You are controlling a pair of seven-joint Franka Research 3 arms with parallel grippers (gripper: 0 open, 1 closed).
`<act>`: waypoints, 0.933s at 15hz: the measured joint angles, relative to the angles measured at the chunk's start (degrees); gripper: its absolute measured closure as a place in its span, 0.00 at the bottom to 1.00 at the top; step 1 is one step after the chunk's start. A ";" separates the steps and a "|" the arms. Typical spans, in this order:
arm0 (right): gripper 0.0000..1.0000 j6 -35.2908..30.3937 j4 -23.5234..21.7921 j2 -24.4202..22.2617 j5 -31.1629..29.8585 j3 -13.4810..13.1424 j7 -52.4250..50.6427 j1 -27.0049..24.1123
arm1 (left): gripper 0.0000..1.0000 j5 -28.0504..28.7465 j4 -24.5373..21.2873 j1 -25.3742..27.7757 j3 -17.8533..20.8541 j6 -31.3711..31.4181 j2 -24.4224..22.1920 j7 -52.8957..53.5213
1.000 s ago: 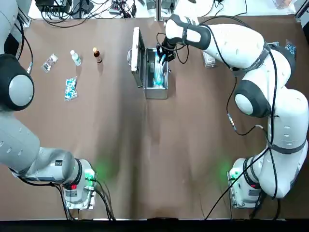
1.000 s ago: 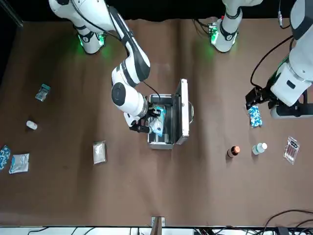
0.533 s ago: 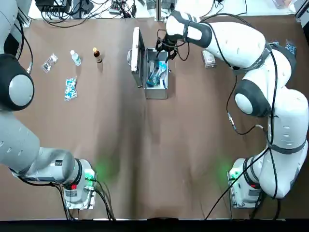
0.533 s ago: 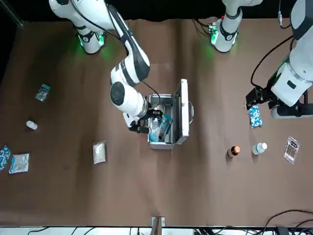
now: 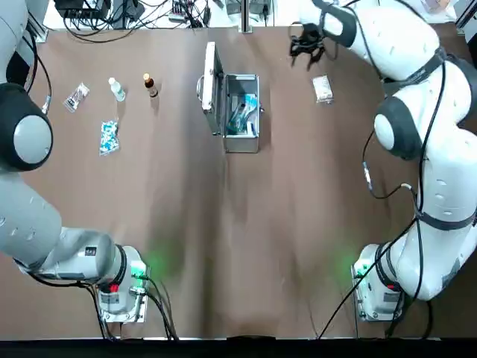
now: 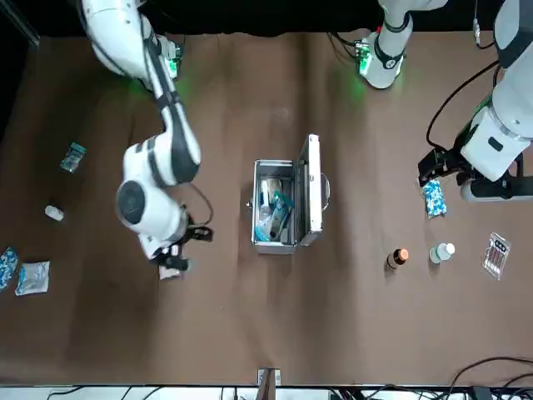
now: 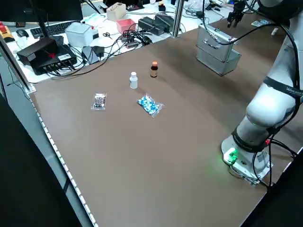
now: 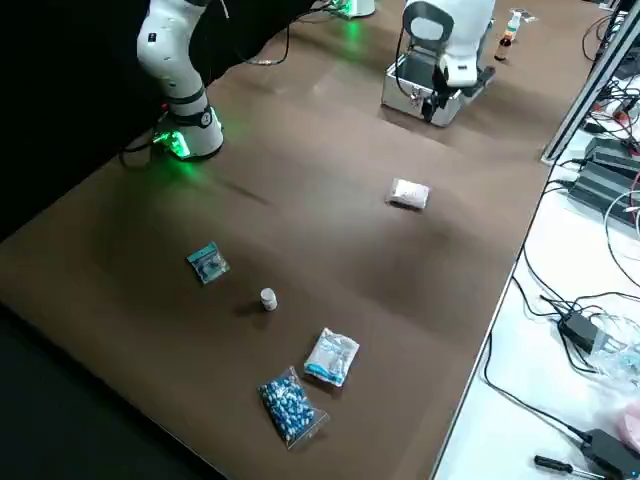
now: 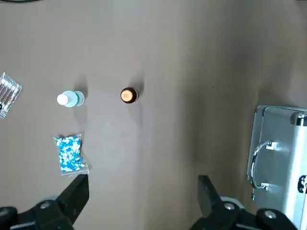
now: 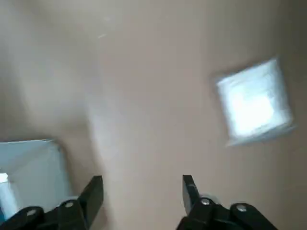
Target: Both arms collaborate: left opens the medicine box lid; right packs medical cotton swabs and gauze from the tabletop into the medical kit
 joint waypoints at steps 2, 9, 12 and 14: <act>0.23 -0.17 -0.11 0.19 -3.14 0.00 -7.42 -3.88 | 0.00 0.00 -0.01 -0.10 -0.05 0.00 0.01 0.00; 0.00 7.29 -0.85 6.17 -4.59 0.27 -21.07 -8.50 | 0.00 0.00 -0.08 -0.15 -0.07 0.00 0.43 0.00; 0.00 8.37 -0.83 8.58 -4.59 0.41 -21.38 -8.51 | 0.00 0.00 -0.08 -0.22 -0.08 0.00 0.78 0.00; 0.00 8.72 -0.83 9.93 -4.59 0.42 -21.48 -8.54 | 0.00 0.00 -0.08 -0.25 -0.09 0.00 0.82 0.00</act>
